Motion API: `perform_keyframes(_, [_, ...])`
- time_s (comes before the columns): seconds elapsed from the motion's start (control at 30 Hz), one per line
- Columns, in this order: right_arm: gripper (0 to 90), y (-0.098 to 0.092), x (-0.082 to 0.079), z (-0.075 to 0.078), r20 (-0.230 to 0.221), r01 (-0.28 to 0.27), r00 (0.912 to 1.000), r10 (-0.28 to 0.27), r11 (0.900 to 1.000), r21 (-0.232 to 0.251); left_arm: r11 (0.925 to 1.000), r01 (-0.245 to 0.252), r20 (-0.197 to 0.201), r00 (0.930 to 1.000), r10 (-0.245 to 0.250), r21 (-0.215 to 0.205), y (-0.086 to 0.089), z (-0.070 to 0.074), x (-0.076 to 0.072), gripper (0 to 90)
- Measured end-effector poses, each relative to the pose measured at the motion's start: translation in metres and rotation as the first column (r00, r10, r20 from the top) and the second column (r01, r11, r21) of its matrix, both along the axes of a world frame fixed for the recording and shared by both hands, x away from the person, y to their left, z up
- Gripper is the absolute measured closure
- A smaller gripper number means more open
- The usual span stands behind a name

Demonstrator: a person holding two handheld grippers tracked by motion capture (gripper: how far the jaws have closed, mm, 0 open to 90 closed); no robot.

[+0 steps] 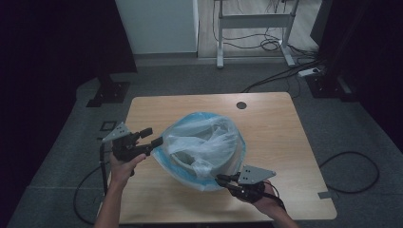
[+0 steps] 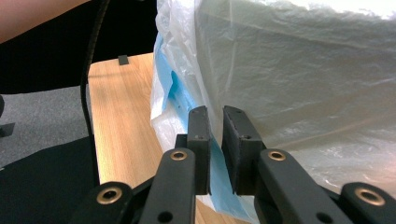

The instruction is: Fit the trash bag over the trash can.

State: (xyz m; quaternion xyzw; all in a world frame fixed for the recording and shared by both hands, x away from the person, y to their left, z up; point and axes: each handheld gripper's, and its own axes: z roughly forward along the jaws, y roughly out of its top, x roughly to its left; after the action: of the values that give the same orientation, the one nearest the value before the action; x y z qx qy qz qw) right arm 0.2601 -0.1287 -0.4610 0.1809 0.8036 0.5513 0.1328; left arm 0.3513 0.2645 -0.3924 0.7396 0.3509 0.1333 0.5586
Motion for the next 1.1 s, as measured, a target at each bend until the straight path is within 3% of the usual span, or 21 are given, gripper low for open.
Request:
perform_keyframes(0.1, [78.9,-0.001,0.000,-0.001,-0.002,0.003,1.0000,-0.003,1.000,0.003,0.9987,0.051,-0.028,0.9983,-0.050,0.006,-0.007,0.003,0.015,41.2])
perform_keyframes(0.17, [78.6,-0.001,0.000,-0.002,-0.008,0.005,1.0000,-0.005,1.000,0.008,0.9929,0.115,-0.054,0.9921,-0.113,0.033,-0.017,0.004,0.024,47.6])
perform_keyframes(0.23, [78.6,-0.001,0.001,-0.003,-0.009,0.007,0.9999,-0.007,1.000,0.008,0.9897,0.125,-0.060,0.9909,-0.121,0.071,-0.024,0.003,0.027,56.0])
perform_keyframes(0.27, [78.5,-0.001,0.001,-0.004,-0.009,0.009,0.9999,-0.009,1.000,0.009,0.9887,0.133,-0.066,0.9896,-0.128,0.070,-0.025,0.003,0.029,62.7])
perform_keyframes(0.33, [78.5,-0.002,0.001,-0.004,-0.009,0.010,0.9999,-0.010,1.000,0.012,0.9883,0.138,-0.069,0.9886,-0.134,0.064,-0.026,0.002,0.030,72.6])
perform_keyframes(0.37, [78.5,-0.003,0.000,-0.004,-0.008,0.013,0.9999,-0.013,1.000,0.020,0.9927,0.113,-0.065,0.9918,-0.110,0.043,-0.025,0.003,0.031,78.2])
perform_keyframes(0.43, [78.5,-0.003,0.000,-0.004,-0.004,0.016,0.9999,-0.016,1.000,0.021,0.9937,0.111,-0.072,0.9914,-0.109,0.020,-0.024,0.005,0.033,86.3])
perform_keyframes(0.57, [76.9,-0.004,-0.002,-0.004,0.005,0.022,0.9997,-0.022,1.000,0.021,0.9943,0.096,-0.065,0.9935,-0.093,0.045,-0.027,0.007,0.034,89.5])
perform_keyframes(0.7, [75.0,-0.008,-0.004,-0.005,0.011,0.033,0.9994,-0.033,0.999,0.030,0.9969,0.075,-0.053,0.9959,-0.073,0.027,-0.026,0.008,0.035,89.6])
perform_keyframes(1.0, [76.0,-0.018,-0.006,-0.005,0.012,0.026,0.9996,-0.026,0.999,0.047,0.9992,0.034,-0.083,0.9959,-0.036,-0.022,-0.017,0.004,0.046,89.5])
perform_keyframes(1.1, [66.4,-0.027,-0.006,-0.001,0.029,0.066,0.9973,-0.068,0.995,0.077,0.9989,0.031,-0.088,0.9955,-0.034,-0.036,-0.017,0.003,0.049,89.5])
